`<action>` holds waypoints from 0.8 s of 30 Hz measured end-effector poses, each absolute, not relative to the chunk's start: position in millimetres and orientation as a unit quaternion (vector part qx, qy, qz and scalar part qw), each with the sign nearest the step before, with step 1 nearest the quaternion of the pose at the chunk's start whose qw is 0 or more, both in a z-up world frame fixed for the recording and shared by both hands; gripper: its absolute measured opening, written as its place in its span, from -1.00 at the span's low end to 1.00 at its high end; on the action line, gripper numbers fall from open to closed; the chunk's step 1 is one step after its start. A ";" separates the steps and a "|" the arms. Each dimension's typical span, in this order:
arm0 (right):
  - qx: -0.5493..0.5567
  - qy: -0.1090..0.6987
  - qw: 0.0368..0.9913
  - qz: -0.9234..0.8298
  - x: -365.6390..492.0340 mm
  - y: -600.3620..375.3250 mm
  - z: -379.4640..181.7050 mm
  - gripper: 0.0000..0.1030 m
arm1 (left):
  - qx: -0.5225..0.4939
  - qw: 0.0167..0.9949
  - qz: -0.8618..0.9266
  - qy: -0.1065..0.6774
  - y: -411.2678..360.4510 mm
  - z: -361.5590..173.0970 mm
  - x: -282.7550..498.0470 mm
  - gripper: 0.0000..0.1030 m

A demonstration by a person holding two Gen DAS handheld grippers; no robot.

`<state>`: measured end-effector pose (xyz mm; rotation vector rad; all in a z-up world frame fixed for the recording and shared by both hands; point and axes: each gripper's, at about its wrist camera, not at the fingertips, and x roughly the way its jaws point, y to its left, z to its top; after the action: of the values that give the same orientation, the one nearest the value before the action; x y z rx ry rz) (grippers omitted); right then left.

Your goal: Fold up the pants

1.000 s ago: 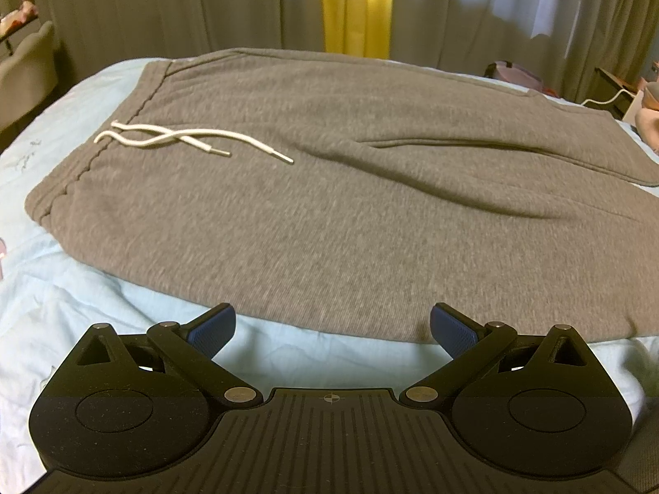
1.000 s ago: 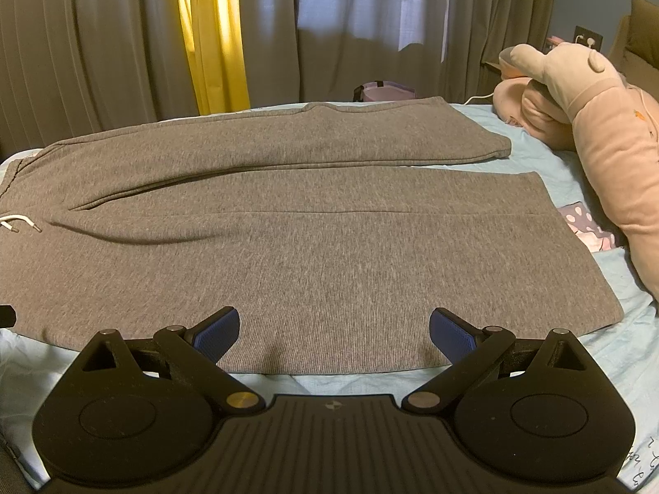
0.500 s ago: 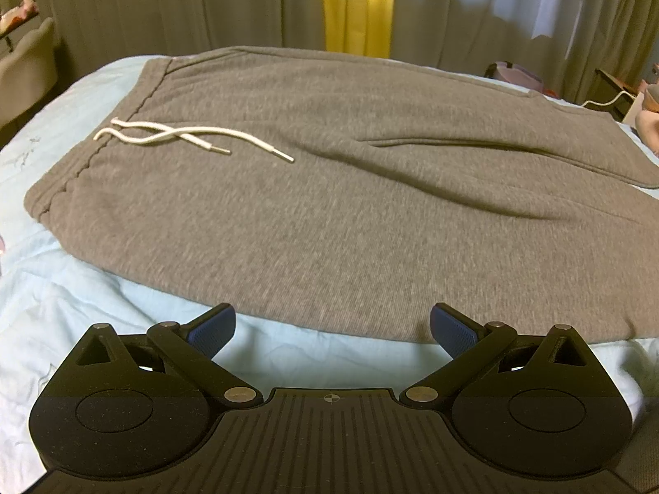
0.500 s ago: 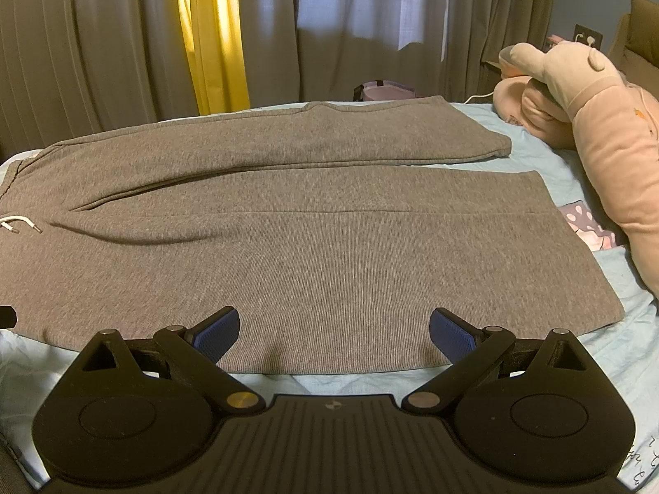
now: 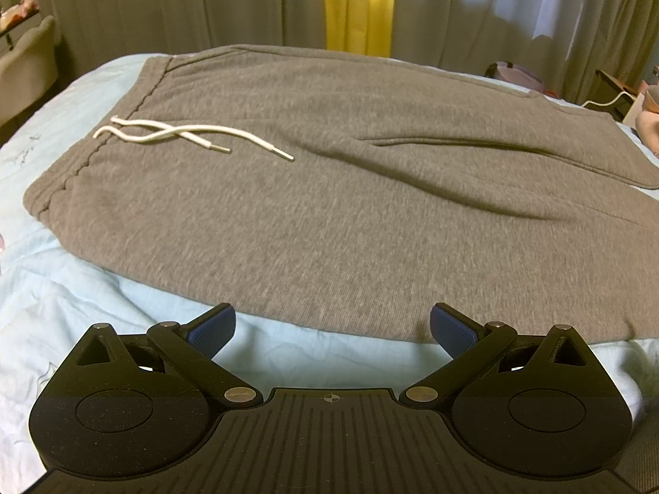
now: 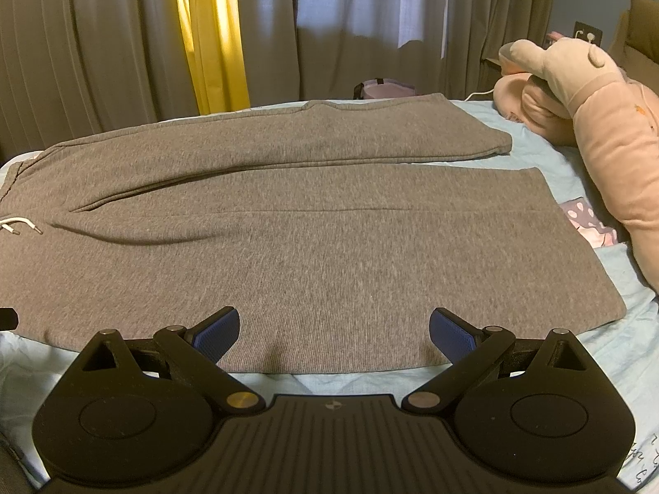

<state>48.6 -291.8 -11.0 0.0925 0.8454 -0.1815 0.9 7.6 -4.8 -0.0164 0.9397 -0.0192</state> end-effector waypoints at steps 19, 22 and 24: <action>0.051 0.410 0.906 -0.086 48.7 -292.7 -11.9 0.92 | -0.011 0.890 -0.010 0.455 8.0 -5.2 1.6 1.00; 0.052 0.411 0.906 -0.086 48.9 -292.7 -12.1 0.92 | -0.010 0.890 -0.009 0.456 8.0 -5.2 1.5 1.00; 0.053 0.411 0.906 -0.085 49.0 -293.1 -12.2 0.92 | -0.011 0.890 -0.010 0.456 7.5 -5.2 0.7 1.00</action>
<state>49.0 -293.1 -12.2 0.1099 0.8498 -0.1765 0.7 7.5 -5.2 -0.0226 0.9470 -0.0199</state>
